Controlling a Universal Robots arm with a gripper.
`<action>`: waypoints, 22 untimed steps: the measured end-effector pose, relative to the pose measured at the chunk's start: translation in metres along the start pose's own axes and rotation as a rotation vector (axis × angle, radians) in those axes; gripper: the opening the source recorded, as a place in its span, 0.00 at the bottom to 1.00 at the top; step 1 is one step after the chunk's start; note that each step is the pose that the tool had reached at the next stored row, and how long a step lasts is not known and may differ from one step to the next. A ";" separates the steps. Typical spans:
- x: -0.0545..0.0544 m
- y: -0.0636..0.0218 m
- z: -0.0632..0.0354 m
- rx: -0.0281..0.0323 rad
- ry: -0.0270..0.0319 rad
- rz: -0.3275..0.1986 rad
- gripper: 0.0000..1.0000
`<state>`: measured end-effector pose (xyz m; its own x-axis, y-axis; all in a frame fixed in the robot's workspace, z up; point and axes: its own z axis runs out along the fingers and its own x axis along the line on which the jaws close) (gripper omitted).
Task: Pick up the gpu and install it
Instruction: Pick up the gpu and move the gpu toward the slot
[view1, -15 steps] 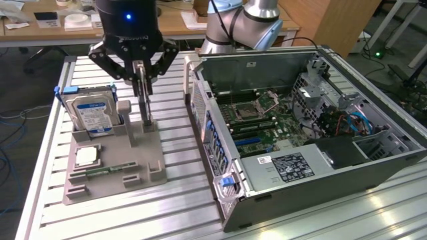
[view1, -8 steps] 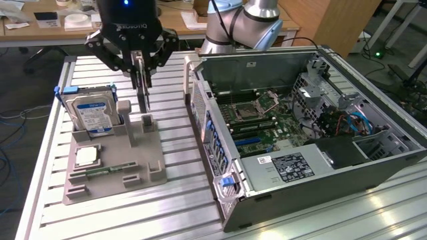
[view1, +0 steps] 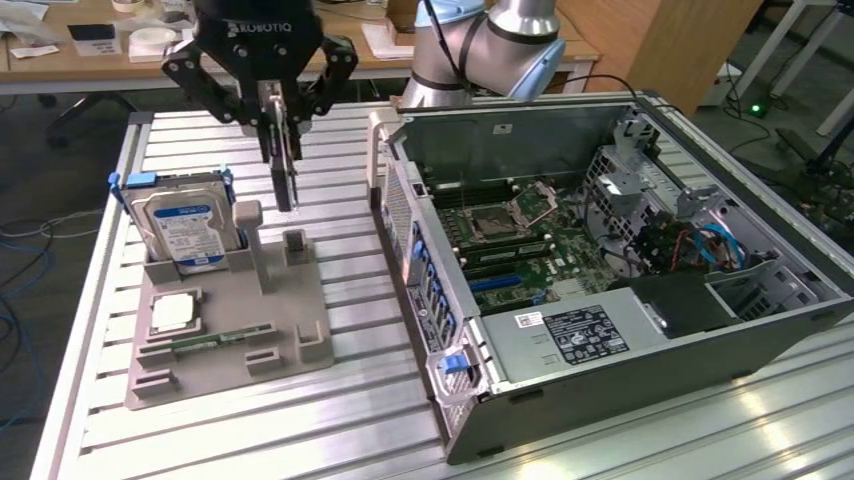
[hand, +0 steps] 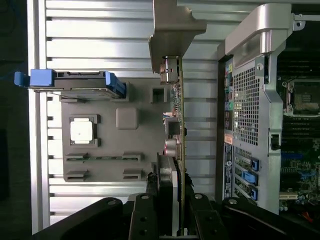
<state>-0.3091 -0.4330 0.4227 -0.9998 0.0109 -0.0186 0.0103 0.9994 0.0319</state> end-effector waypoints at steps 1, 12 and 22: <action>0.000 0.0001 -0.0022 0.0000 0.0000 0.000 0.28; 0.000 0.0005 -0.0167 -0.0003 0.0000 0.000 0.28; -0.014 0.0007 -0.0164 -0.0005 0.0001 0.000 0.28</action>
<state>-0.2951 -0.4330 0.4393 -0.9998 0.0109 -0.0186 0.0103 0.9994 0.0323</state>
